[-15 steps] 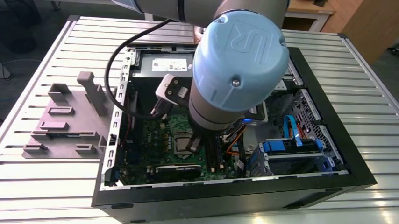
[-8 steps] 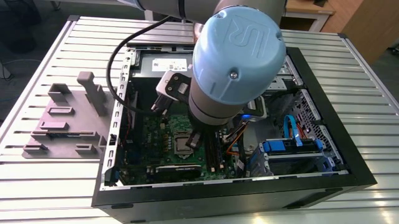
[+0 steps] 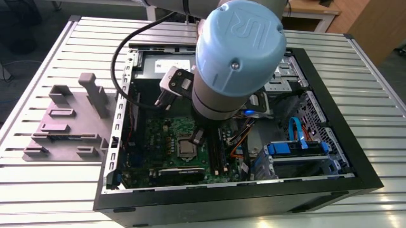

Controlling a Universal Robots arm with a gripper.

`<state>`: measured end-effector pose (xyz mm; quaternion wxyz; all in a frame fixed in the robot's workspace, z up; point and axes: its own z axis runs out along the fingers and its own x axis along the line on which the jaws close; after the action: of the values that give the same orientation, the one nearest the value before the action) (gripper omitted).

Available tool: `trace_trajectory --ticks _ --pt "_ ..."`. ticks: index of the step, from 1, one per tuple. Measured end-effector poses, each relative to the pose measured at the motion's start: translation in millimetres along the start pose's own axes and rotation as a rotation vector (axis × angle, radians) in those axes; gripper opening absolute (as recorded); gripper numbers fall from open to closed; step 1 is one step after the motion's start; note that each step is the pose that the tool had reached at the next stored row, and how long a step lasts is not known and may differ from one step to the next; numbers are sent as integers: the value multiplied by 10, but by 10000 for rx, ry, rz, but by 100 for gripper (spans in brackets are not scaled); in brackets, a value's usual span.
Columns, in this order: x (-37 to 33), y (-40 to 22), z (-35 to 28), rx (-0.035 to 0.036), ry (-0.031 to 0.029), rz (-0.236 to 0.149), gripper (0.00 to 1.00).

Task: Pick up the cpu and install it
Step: 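Close the cpu cover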

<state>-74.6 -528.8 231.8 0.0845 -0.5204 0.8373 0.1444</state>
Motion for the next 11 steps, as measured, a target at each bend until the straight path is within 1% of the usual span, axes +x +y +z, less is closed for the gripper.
trace_trajectory --ticks 5,11 --pt "-76 38 32 0 1 0 11" --pt "-135 66 57 0 0 0 11"
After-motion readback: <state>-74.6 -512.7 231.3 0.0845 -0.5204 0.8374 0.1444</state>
